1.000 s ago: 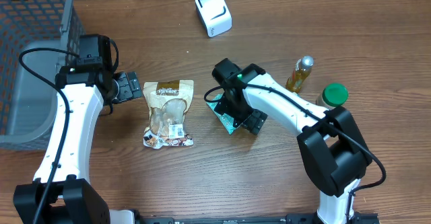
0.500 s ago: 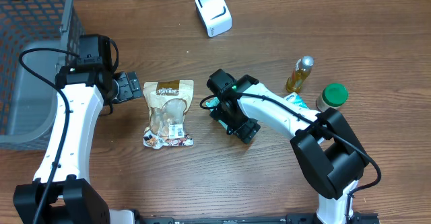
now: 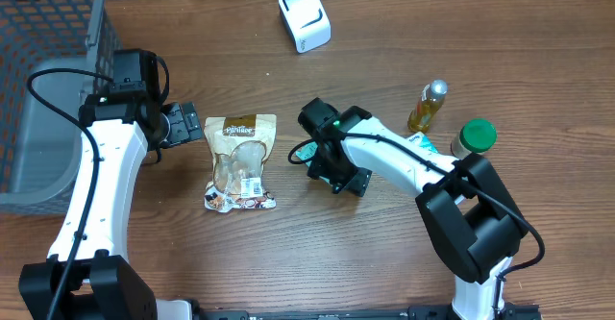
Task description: Scan the item barcode
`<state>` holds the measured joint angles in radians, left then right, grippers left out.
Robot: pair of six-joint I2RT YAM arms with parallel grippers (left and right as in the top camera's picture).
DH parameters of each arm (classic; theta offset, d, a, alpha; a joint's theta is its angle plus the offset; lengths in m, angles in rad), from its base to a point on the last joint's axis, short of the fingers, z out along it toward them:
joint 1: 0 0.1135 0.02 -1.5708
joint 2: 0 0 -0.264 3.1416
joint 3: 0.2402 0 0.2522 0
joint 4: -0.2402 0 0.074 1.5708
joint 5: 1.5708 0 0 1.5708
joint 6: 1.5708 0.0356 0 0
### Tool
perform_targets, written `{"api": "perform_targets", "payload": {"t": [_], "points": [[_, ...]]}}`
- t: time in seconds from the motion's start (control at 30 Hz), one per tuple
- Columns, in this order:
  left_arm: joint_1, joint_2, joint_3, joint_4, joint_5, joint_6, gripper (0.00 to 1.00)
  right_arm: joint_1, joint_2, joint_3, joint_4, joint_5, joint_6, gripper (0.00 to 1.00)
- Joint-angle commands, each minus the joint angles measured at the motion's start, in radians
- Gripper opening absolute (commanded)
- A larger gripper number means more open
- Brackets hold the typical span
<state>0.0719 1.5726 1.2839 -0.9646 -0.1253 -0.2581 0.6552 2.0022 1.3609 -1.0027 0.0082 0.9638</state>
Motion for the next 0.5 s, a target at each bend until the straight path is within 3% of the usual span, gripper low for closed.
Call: {"api": "perform_targets", "payload": {"t": [0.0, 0.1, 0.3, 0.47], "points": [[0.0, -0.007, 0.014, 0.0, -0.013, 0.011, 1.0, -0.043, 0.005, -0.004, -0.007, 0.031, -0.132, 0.73], [0.0, -0.007, 0.014, 0.0, -0.013, 0.011, 0.99, -0.086, -0.001, 0.008, -0.01, -0.02, -0.145, 0.75], [0.0, -0.007, 0.014, 0.0, -0.013, 0.011, 1.0, -0.175, -0.027, 0.055, -0.017, -0.19, -0.324, 0.78], [0.0, -0.007, 0.014, 0.0, -0.013, 0.011, 0.99, -0.224, -0.037, 0.055, -0.019, -0.193, -0.344, 0.78]]}}
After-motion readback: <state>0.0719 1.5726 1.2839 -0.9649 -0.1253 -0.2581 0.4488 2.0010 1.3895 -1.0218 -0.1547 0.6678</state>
